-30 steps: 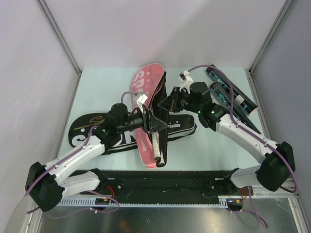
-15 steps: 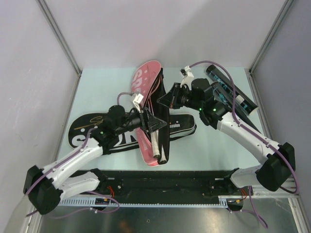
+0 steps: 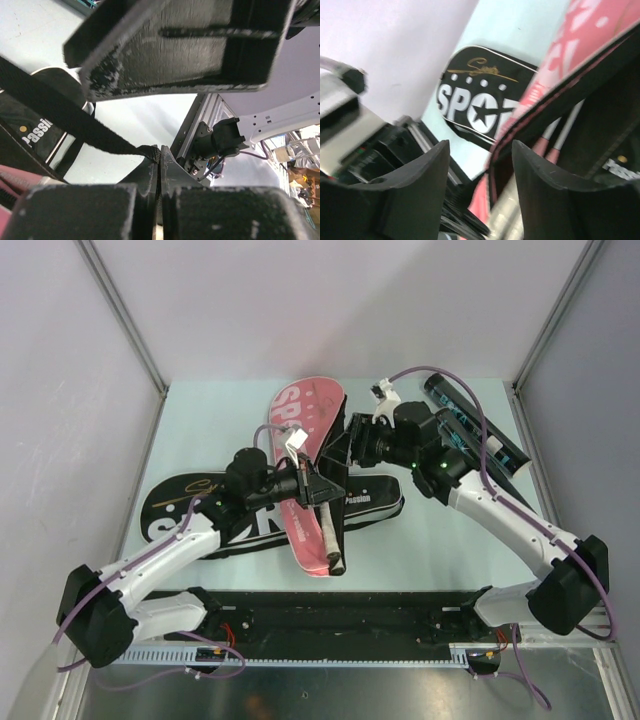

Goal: Pack up the badminton gear
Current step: Adjust the racket in the racket bag.

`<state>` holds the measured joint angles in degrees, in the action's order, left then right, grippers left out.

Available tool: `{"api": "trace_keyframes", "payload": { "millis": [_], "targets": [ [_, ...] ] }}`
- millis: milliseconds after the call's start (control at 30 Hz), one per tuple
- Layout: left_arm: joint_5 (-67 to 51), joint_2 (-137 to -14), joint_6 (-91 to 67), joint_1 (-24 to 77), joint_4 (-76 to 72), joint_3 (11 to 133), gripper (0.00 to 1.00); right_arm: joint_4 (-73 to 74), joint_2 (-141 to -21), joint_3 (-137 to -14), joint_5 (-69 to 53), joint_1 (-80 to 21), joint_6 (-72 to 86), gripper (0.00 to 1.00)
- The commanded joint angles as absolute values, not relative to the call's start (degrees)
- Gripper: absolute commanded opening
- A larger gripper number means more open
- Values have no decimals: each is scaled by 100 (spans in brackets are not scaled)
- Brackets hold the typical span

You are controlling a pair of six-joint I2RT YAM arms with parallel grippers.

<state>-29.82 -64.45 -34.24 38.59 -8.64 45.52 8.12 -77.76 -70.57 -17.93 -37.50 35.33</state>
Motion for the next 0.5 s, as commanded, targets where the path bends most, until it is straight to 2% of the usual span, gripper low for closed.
{"api": "trace_keyframes", "payload": {
  "millis": [0,33,200,300,333,467],
  "targets": [
    [-3190,-6144,-3384,3779,-1309,4799,0,1397,-7226,-6857,-1433,-3552,3085,62],
    [-3199,-6144,-3419,3771,-1370,4790,0,1284,-7059,-6438,-1424,-3481,3137,68],
    [-3331,-6337,-3542,3771,-1468,4878,0,1318,-6338,-5442,-1521,-3199,3445,73],
    [-3445,-6398,-3630,3779,-1477,4922,0,758,-6529,-4765,-2125,-3076,4153,67],
    [-3463,-6390,-3656,3771,-1477,4913,0,129,-6678,-4633,-2536,-3146,4375,64],
    [-3489,-6355,-3709,3771,-1477,4878,0,-1281,-7355,-4377,-2681,-3567,5131,61]
  ]
}}
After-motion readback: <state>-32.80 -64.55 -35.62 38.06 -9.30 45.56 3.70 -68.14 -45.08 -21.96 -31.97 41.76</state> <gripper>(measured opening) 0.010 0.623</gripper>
